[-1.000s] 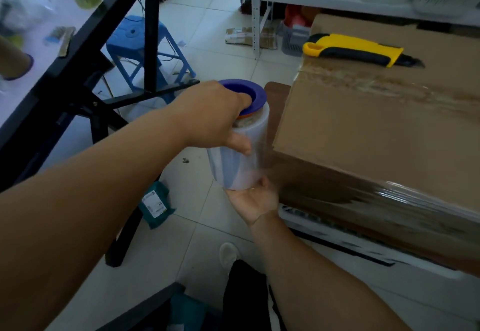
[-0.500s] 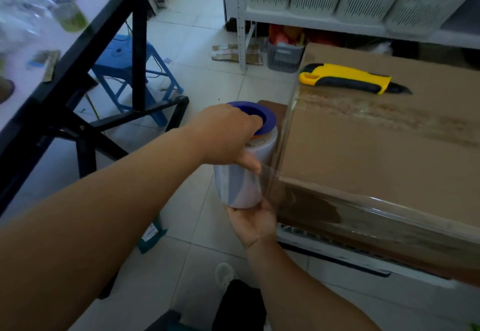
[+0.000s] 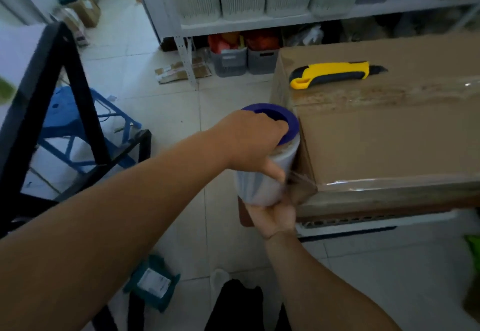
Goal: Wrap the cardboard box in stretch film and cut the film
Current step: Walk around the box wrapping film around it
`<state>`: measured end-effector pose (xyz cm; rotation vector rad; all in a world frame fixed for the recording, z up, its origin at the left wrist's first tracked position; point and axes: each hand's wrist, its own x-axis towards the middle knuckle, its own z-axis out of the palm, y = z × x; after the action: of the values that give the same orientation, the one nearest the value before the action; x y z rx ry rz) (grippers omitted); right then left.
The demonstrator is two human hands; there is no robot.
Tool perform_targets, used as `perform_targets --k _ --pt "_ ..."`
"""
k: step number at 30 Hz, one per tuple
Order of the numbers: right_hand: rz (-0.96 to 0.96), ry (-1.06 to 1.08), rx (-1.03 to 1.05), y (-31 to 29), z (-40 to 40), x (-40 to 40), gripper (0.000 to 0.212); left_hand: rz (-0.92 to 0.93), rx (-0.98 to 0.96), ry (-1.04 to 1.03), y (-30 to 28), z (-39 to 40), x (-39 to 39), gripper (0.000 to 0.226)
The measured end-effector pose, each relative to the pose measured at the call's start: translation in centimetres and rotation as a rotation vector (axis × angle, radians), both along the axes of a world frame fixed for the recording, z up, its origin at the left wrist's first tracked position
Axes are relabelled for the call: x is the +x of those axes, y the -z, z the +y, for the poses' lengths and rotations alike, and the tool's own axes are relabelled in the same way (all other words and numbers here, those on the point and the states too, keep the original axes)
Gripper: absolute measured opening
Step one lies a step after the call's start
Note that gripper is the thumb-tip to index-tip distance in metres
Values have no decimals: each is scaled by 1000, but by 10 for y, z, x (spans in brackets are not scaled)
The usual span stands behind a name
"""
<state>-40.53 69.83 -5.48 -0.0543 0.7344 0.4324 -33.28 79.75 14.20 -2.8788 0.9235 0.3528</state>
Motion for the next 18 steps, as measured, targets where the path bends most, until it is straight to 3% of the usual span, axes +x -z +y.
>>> perform_targets --k 4,13,18 --pt "13 157 0 8 14 4 25 5 -46 69 -1 8 6 59" --pt "68 398 8 2 52 24 38 2 -46 174 2 26 28 61" --pt "14 485 38 -6 67 40 33 -27 -8 273 -1 34 47 52"
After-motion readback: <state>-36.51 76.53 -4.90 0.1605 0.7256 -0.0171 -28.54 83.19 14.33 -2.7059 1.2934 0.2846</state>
